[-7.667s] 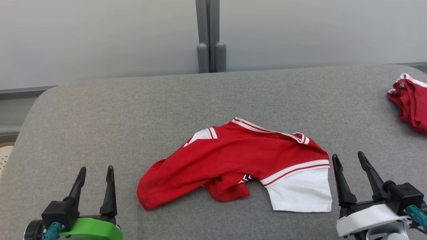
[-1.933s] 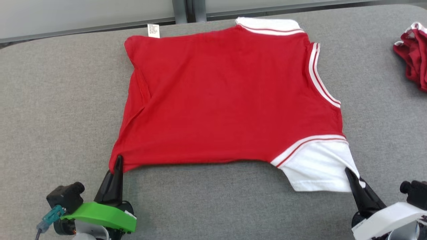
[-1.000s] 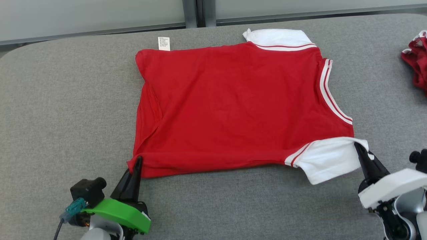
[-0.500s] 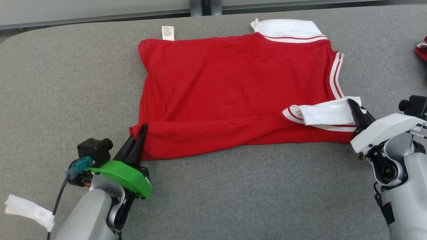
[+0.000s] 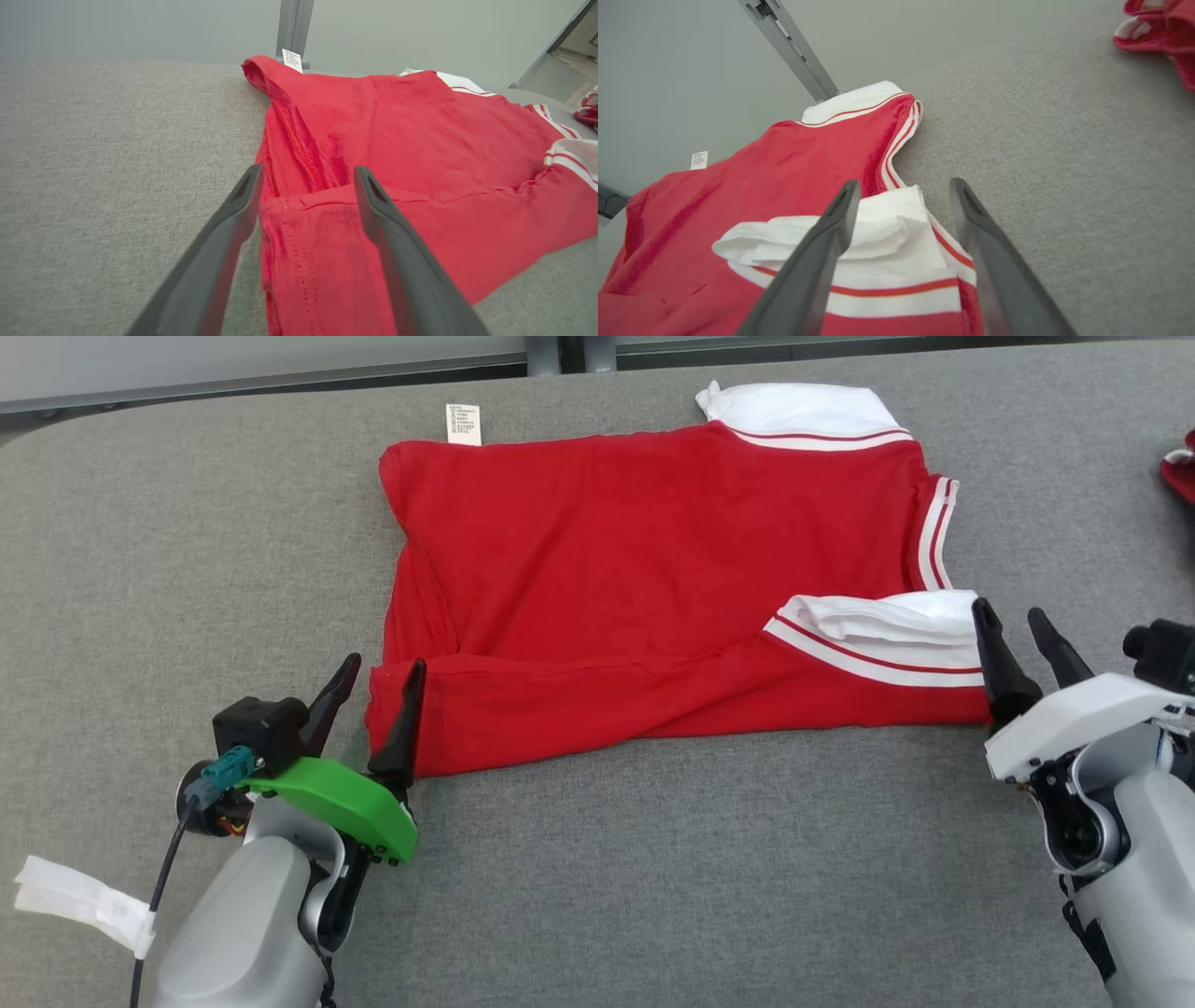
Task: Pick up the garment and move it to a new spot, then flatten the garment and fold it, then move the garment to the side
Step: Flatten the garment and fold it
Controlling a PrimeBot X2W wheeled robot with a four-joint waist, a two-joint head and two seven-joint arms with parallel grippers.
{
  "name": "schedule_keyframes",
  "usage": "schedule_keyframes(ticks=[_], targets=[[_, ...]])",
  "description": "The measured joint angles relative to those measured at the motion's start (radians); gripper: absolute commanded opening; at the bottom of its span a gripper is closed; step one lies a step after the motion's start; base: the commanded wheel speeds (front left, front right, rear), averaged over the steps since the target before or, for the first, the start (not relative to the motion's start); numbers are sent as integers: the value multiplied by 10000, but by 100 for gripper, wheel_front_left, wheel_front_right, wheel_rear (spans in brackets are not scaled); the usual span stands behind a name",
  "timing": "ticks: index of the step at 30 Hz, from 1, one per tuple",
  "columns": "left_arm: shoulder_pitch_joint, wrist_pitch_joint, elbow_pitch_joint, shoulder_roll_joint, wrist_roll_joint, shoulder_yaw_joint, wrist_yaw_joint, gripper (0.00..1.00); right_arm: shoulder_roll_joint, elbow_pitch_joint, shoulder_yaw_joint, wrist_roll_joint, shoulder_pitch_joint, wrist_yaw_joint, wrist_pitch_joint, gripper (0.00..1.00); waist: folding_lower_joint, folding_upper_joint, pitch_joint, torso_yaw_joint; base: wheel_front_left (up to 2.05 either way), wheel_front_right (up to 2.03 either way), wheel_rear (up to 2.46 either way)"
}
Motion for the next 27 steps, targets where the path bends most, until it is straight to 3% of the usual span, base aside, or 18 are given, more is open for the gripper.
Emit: schedule_keyframes(ticks=[9, 19, 20, 21, 22, 23, 27], targets=[[1176, -44, -36, -259, 497, 637, 0, 100, -525, 370, 723, 29, 979, 0, -546, 100, 0, 0, -121, -147, 0, 0, 0], [1026, -69, 777, -451, 805, 782, -8, 100, -334, 1248, 1486, -136, 337, 0, -631, 100, 0, 0, 109, -189, 0, 0, 0], [938, -71, 876, -529, 763, 734, -8, 82, -316, 1365, 1567, -142, 235, 0, -629, 63, 0, 0, 142, -188, 0, 0, 0], [860, -75, 945, -593, 734, 667, -8, 42, -303, 1476, 1651, -142, 139, 0, -631, 14, 0, 0, 172, -187, 0, 0, 0], [783, -77, 986, -627, 686, 591, -8, 12, -282, 1555, 1712, -132, 53, 0, -660, 0, 0, 0, 198, -186, 0, 0, 0], [727, -75, 999, -654, 600, 527, -8, 0, -255, 1611, 1756, -98, -5, 0, -717, 0, 0, 0, 214, -186, 0, 0, 0], [639, -71, 986, -673, 387, 343, -8, 0, -213, 1852, 1956, 27, -129, 2, -1137, 0, 0, 0, 171, -155, 0, 0, 0]])
